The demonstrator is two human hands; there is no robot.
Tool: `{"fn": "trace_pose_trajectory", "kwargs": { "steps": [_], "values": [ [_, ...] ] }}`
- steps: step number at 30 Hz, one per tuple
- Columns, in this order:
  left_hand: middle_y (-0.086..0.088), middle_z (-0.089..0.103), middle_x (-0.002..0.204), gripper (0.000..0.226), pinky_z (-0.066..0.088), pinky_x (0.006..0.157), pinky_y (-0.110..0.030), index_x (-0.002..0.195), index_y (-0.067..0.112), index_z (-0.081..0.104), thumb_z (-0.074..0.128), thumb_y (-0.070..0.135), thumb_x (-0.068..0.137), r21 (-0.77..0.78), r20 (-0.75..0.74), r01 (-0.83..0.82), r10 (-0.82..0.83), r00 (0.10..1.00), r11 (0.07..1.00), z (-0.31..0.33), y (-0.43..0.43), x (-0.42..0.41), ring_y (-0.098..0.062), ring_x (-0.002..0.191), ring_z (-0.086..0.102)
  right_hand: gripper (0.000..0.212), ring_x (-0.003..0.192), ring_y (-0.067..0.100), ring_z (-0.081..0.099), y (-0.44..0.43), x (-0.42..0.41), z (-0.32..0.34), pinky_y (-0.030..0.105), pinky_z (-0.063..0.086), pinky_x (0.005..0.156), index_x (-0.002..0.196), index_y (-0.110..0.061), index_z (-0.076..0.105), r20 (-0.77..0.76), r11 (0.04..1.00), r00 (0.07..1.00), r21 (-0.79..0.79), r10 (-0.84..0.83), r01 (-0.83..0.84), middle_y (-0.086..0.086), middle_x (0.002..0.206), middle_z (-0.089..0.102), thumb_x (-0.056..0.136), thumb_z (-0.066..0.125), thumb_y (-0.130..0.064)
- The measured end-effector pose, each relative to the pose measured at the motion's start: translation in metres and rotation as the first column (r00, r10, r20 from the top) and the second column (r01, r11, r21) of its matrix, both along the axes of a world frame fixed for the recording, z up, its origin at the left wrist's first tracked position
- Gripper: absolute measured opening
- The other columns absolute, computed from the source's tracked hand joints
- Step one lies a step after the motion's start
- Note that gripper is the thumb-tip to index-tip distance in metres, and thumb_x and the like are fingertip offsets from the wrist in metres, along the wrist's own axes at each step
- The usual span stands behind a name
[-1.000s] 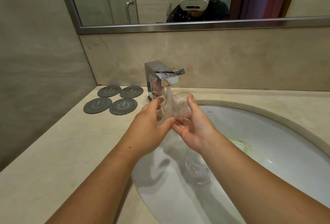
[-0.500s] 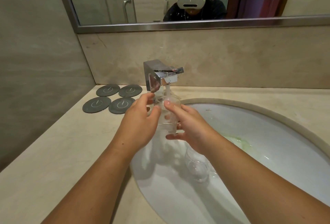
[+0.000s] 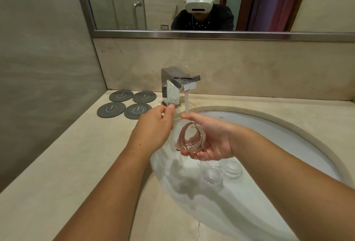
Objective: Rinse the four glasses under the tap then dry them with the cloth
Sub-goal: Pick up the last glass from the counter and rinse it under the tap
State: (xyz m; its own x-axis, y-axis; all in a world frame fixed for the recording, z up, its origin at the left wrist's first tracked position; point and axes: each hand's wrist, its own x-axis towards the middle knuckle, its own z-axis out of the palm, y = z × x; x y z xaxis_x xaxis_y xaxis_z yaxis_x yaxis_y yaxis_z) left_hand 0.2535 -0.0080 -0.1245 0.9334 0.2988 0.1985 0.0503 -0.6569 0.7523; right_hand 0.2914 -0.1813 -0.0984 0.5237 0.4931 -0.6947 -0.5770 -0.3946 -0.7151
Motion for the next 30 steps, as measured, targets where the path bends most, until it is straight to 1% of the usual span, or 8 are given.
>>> {"fn": "trace_pose_trajectory", "kwargs": {
  "steps": [4,8,10,13,16,22,26,30],
  "values": [
    [0.010,0.074,0.078,0.050,0.058,0.084,-0.043,0.092,0.027,0.073,0.037,0.059,0.107,0.020,-0.021,0.046,-0.046,0.999,0.999,0.001,-0.001,-0.003,-0.017,0.079,0.071,0.077,0.057,0.018,0.067,-0.001,-0.009,0.001,0.023,0.058,0.049,0.115,-0.004,0.071,0.081,0.999,0.996,-0.007,0.040,-0.040,0.016,0.091,0.074,0.088,0.061,-0.075],
    [0.010,0.075,0.080,0.056,0.057,0.090,-0.043,0.090,0.026,0.073,0.034,0.061,0.108,-0.040,-0.024,0.074,-0.075,0.997,0.996,0.004,-0.001,-0.006,-0.017,0.081,0.071,0.060,0.067,0.020,0.069,-0.009,-0.022,-0.005,0.031,0.055,0.058,0.110,-0.010,0.067,0.264,0.991,0.963,0.129,-0.058,0.024,0.010,0.090,0.072,0.089,0.066,-0.067],
    [0.007,0.077,0.080,0.059,0.057,0.091,-0.041,0.089,0.024,0.075,0.033,0.062,0.107,-0.091,-0.011,0.086,-0.087,0.996,0.992,0.006,0.000,-0.008,-0.020,0.082,0.072,0.065,0.076,0.025,0.071,-0.017,-0.029,-0.008,0.038,0.059,0.066,0.120,-0.011,0.067,0.397,0.986,0.908,0.146,-0.131,0.078,0.012,0.100,0.072,0.083,0.076,-0.064],
    [0.006,0.078,0.081,0.056,0.054,0.083,-0.035,0.096,0.024,0.075,0.034,0.060,0.108,-0.114,-0.004,0.121,-0.122,0.992,0.986,0.007,-0.003,-0.010,-0.019,0.081,0.073,0.052,0.078,0.023,0.069,-0.033,-0.043,-0.012,0.042,0.064,0.075,0.124,-0.015,0.068,0.552,0.986,0.816,0.107,-0.169,0.132,0.013,0.111,0.072,0.090,0.078,-0.053],
    [0.007,0.077,0.083,0.050,0.048,0.071,-0.029,0.101,0.026,0.074,0.035,0.057,0.109,-0.084,-0.016,0.192,-0.194,0.981,0.978,0.006,-0.009,-0.012,-0.014,0.076,0.073,0.044,0.076,0.021,0.068,-0.052,-0.057,-0.016,0.045,0.066,0.080,0.122,-0.017,0.070,0.557,0.980,0.807,0.086,-0.195,0.178,0.014,0.112,0.072,0.092,0.076,-0.049],
    [0.007,0.078,0.090,0.050,0.053,0.074,-0.028,0.109,0.026,0.074,0.035,0.058,0.109,-0.037,-0.082,0.298,-0.300,0.950,0.954,0.003,-0.017,-0.013,-0.013,0.080,0.074,0.041,0.073,0.029,0.071,-0.090,-0.070,-0.024,0.049,0.066,0.086,0.117,-0.009,0.069,0.397,0.943,0.861,0.040,-0.319,0.330,0.016,0.104,0.071,0.094,0.073,-0.044],
    [0.009,0.078,0.092,0.049,0.051,0.073,-0.027,0.113,0.027,0.073,0.035,0.057,0.109,0.004,-0.116,0.315,-0.313,0.943,0.949,0.003,-0.018,-0.015,-0.010,0.083,0.074,0.045,0.077,0.025,0.073,-0.113,-0.069,-0.027,0.052,0.065,0.091,0.118,-0.011,0.067,0.527,0.950,0.838,-0.163,-0.143,0.265,0.016,0.112,0.074,0.090,0.079,-0.044],
    [0.010,0.078,0.092,0.049,0.053,0.076,-0.029,0.113,0.028,0.073,0.036,0.058,0.109,0.012,-0.134,0.326,-0.322,0.937,0.945,0.003,-0.019,-0.014,-0.009,0.083,0.074,0.064,0.088,0.019,0.078,-0.128,-0.070,-0.040,0.047,0.066,0.088,0.117,-0.026,0.059,0.610,0.869,0.784,-0.445,0.115,0.219,0.005,0.103,0.078,0.071,0.087,-0.061]
  ]
}}
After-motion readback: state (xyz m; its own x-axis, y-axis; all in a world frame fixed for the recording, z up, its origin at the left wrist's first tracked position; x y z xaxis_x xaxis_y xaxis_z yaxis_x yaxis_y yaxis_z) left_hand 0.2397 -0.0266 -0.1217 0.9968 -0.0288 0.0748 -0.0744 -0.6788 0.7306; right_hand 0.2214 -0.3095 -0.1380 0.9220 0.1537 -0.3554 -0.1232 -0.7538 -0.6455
